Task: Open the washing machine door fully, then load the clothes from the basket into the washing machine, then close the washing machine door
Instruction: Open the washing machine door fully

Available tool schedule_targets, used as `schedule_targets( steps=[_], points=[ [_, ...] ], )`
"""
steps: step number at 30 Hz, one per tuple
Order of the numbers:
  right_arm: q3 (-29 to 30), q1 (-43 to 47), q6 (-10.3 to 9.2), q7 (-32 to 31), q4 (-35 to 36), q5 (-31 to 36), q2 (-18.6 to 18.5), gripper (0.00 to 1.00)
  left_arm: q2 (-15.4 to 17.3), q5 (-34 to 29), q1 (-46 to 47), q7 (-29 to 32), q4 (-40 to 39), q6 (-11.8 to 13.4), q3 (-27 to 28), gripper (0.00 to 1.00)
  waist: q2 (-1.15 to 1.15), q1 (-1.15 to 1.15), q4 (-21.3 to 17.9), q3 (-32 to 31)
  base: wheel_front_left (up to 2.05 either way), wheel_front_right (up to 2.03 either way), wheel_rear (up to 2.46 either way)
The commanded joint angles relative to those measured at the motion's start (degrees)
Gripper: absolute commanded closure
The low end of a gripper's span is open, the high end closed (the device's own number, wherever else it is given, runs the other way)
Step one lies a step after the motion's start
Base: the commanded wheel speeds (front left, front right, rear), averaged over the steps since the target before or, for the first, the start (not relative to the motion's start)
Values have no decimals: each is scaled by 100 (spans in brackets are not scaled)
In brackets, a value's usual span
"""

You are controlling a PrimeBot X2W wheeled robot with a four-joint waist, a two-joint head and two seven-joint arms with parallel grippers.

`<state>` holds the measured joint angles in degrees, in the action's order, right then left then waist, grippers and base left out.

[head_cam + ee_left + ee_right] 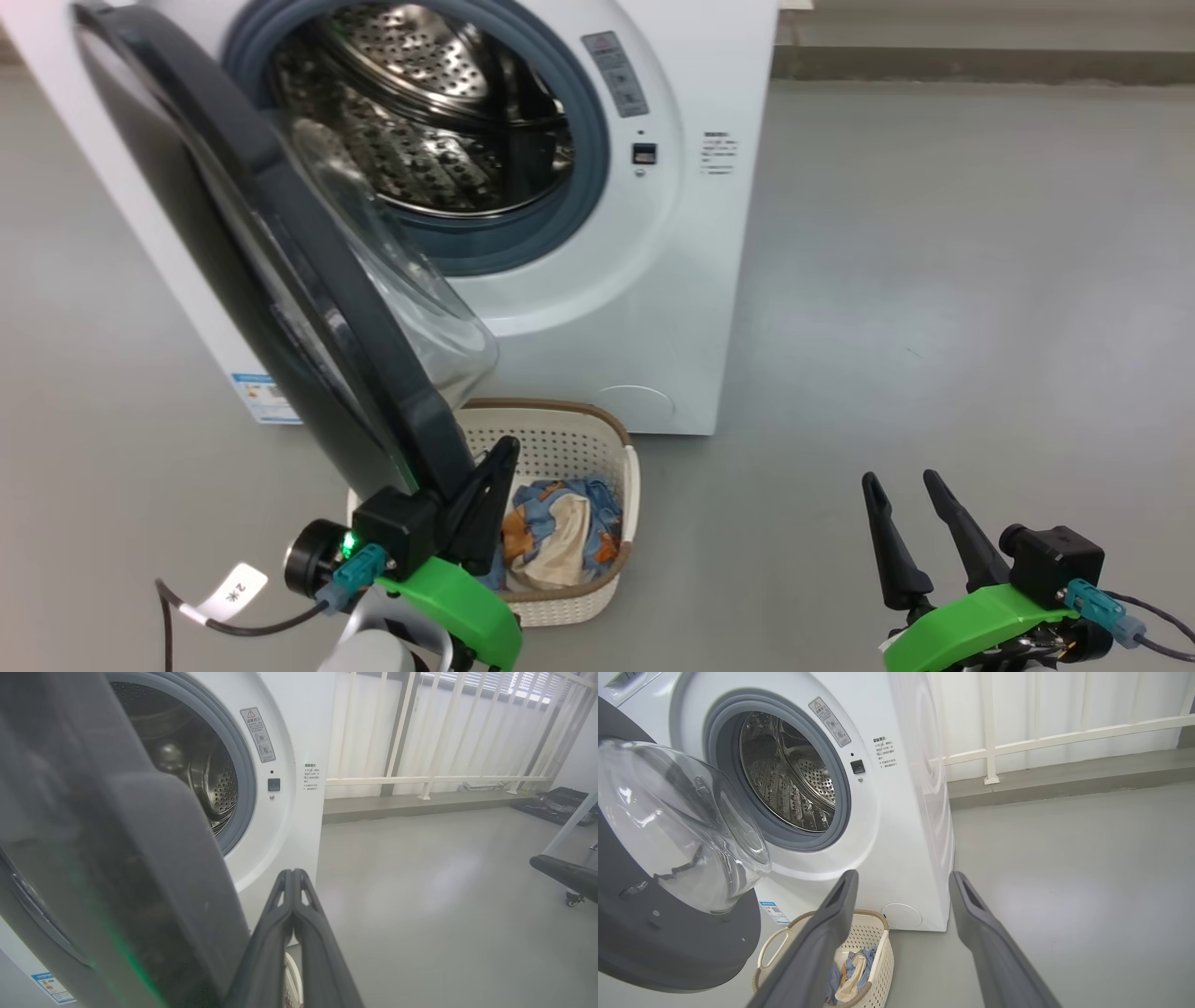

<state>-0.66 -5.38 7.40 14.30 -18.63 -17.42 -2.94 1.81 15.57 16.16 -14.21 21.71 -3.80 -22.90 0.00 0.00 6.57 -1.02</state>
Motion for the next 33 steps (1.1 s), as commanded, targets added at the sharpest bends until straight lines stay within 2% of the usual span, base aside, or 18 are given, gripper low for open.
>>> schedule_targets(
  steps=[1,24,33],
  points=[
    [-156,-121,9,70,120,-49,6,0,174,64,129,-53,-57,84,269,100,0,0,150,-46,0,0,0],
    [-345,-13,9,70,37,-337,6,0,316,119,-50,27,-79,126,84,100,0,0,1438,-251,0,0,0],
    [-356,2,9,70,35,-394,6,0,364,154,-157,109,-134,170,22,100,0,0,1781,-270,0,0,0]
  ],
)
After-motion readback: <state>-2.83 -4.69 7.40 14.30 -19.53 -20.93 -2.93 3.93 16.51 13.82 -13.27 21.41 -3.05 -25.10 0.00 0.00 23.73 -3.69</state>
